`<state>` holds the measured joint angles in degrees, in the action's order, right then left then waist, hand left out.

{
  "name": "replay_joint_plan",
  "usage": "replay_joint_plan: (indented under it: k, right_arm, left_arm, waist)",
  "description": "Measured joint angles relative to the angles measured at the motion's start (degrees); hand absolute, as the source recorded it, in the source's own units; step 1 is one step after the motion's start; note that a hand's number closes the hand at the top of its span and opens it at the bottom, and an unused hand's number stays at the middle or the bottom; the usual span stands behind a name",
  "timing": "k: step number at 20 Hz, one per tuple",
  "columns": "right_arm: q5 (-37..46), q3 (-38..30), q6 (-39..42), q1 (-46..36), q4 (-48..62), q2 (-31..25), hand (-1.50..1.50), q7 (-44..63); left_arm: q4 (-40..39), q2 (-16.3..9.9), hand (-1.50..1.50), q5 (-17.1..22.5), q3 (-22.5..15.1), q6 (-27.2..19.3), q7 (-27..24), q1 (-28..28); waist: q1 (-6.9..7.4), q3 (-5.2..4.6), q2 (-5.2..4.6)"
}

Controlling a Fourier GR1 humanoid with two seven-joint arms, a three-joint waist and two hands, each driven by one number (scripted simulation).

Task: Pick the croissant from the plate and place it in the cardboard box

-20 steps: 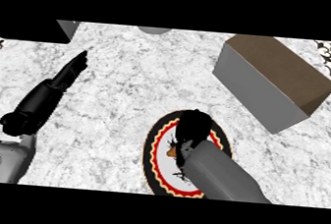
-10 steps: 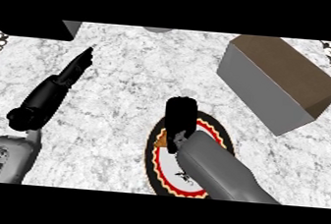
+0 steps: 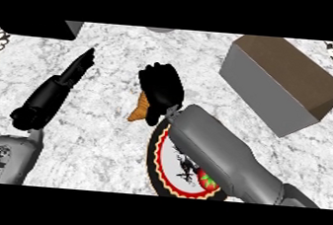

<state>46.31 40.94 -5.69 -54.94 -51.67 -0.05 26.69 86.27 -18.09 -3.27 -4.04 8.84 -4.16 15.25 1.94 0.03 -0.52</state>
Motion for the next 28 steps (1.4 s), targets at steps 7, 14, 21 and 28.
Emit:
replay_joint_plan:
  k: [7,14,21,28]
  right_arm:
    - [2.6,-5.1,-4.4,-5.6,-3.6,-0.2,1.5,5.4]
    - [3.6,-15.8,-9.4,-7.9,-5.5,-4.9,1.5,13.1]
    - [3.1,-24.4,-11.3,-7.2,-3.0,-11.2,1.5,12.1]
    - [1.2,-28.5,-5.2,-5.5,3.2,-18.1,1.5,5.3]
  left_arm:
    - [0.6,0.0,0.0,-0.2,0.9,0.3,0.4,-1.4]
    - [0.8,0.0,0.0,-0.5,1.3,0.6,-0.7,-3.0]
    - [2.8,0.6,0.0,-1.3,1.3,0.5,-1.3,-5.1]
    - [2.6,1.3,0.0,-1.7,1.5,0.8,-0.4,-3.7]
  waist:
    - [-1.22,-0.03,0.58]
    - [-1.85,-0.03,0.64]
    - [-1.63,-0.03,0.52]
    - [-1.58,-0.03,0.38]
